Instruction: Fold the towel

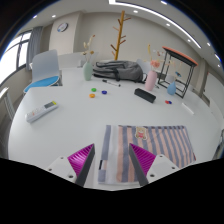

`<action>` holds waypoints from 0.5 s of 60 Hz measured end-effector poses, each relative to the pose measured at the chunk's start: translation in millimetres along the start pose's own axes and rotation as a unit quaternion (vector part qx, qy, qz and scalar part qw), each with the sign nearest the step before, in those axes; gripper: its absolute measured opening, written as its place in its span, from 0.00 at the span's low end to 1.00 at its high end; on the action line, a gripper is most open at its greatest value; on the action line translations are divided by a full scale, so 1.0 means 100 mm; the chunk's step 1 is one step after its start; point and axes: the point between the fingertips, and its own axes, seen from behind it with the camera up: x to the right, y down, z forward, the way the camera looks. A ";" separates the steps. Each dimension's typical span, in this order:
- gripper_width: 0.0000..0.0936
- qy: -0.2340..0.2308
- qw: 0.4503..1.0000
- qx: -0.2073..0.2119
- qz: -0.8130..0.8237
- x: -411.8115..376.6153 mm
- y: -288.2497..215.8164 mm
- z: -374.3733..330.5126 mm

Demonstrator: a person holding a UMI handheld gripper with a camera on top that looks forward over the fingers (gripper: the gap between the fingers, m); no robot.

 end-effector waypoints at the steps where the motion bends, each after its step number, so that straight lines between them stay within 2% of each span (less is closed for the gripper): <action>1: 0.78 -0.001 1.000 -0.002 0.002 0.01 0.01 0.04; 5: 0.72 -0.005 1.000 -0.014 0.002 0.03 0.09 0.17; 8: 0.65 -0.015 1.000 -0.004 0.006 0.00 0.06 0.20; 12: 0.52 -0.027 1.000 -0.001 -0.001 -0.01 0.07 0.16; 15: 0.37 -0.031 1.000 -0.002 0.000 -0.08 0.05 0.17; 16: 0.29 -0.032 0.999 -0.002 0.000 -0.09 0.06 0.16; 18: 0.07 -0.014 1.000 -0.004 -0.006 -0.05 0.07 0.19; 19: 0.03 -0.003 1.000 -0.003 -0.012 0.03 0.07 0.14; 24: 0.02 0.014 0.999 -0.019 -0.022 -0.04 0.11 0.18; 30: 0.01 -0.025 0.999 -0.045 0.017 -0.28 0.07 -0.03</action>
